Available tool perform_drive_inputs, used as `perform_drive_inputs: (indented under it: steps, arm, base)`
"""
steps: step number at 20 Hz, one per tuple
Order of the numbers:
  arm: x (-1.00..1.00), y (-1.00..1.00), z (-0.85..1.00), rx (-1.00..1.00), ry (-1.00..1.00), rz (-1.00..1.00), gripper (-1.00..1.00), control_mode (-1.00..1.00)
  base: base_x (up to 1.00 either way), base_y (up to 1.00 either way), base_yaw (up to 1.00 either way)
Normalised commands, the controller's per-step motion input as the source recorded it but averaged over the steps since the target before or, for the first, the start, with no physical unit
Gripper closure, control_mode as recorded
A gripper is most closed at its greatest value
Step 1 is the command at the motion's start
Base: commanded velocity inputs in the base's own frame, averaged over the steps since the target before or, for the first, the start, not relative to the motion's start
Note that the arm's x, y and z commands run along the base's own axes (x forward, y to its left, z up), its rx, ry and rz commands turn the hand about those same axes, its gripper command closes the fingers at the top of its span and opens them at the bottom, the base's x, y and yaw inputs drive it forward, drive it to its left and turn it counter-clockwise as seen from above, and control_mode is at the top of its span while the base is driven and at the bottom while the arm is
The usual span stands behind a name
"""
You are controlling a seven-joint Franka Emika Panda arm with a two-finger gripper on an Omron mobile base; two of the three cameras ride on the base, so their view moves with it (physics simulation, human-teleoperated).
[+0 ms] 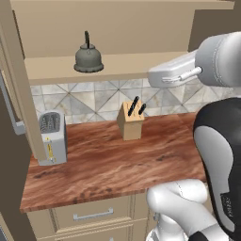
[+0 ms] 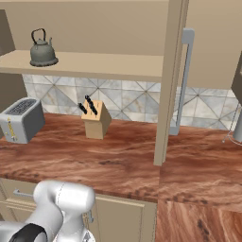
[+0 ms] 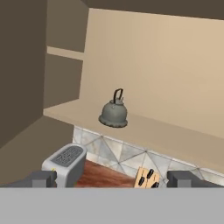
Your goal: Open the cabinet, pick the kettle from the cabinet, and place it in the sink.
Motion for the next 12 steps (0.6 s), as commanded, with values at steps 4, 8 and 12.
perform_drive_inputs:
  steps: [4,8,12]
  arm:
    - [0.25,0.09,0.0,0.02,0.01,0.0,-1.0,-1.0]
    - [0.22,0.1,0.0,0.01,0.0,0.0,-1.0,-1.0]
    - [0.18,0.04,0.02,0.04,0.0,0.0,-1.0,-1.0]
  base:
    - [0.0,0.0,0.0]
    - [0.0,0.0,0.0]
    - [0.0,0.0,0.0]
